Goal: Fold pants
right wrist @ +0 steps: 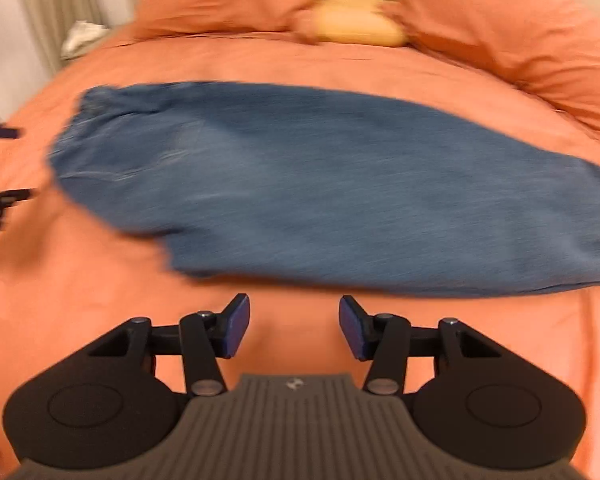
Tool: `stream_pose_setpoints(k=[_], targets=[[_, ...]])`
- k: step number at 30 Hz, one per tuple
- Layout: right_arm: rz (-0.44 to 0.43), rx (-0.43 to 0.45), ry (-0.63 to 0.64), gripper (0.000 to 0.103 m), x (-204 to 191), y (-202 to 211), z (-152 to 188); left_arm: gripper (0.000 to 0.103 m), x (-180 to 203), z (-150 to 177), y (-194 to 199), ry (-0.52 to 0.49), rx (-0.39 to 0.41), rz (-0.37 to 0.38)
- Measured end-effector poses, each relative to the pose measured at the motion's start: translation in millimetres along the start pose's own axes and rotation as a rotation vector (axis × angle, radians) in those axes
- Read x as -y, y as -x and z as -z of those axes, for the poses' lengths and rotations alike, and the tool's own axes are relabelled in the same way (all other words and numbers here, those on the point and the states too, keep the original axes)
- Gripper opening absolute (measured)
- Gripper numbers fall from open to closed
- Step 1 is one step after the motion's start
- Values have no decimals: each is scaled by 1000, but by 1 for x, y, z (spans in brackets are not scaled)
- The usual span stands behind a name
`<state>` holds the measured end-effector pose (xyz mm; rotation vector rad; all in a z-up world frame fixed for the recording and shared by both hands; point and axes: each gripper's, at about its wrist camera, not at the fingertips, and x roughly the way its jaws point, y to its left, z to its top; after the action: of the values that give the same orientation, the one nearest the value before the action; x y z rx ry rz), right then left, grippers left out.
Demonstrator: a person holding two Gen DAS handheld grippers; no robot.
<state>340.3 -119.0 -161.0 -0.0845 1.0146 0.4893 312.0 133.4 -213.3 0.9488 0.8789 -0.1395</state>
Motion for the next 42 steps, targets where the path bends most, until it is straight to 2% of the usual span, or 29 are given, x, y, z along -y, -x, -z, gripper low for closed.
stream_pose_setpoints(k=[4, 8, 15, 18, 19, 24, 28, 32, 35, 37, 39, 42], targets=[[-5, 24, 21, 44, -37, -20, 6, 100, 11, 9, 5, -36, 22, 4], [-7, 63, 71, 44, -58, -38, -2, 100, 13, 15, 11, -45, 54, 7], [96, 81, 139, 44, -71, -73, -25, 100, 18, 24, 4, -85, 95, 13], [68, 55, 129, 22, -68, -70, -30, 100, 25, 23, -6, -127, 106, -5], [58, 45, 145, 19, -67, -66, -30, 100, 28, 22, -10, -142, 112, -13], [15, -40, 262, 13, -61, -62, -9, 100, 46, 19, -34, -254, 160, -69], [-1, -43, 195, 13, -55, -78, -11, 100, 65, 22, -60, -393, 148, -132], [-28, -38, 152, 13, -49, -83, -10, 100, 77, 25, -76, -503, 182, -254], [-44, -46, 121, 13, -45, -86, -10, 94, 83, 19, -91, -542, 170, -301], [-48, -52, 103, 13, -44, -88, -9, 81, 84, 12, -97, -561, 142, -306], [-56, -46, 83, 12, -43, -85, -11, 70, 86, 9, -95, -584, 118, -300], [-87, -9, 110, 11, -44, -65, -14, 63, 74, 6, -78, -552, 137, -302]])
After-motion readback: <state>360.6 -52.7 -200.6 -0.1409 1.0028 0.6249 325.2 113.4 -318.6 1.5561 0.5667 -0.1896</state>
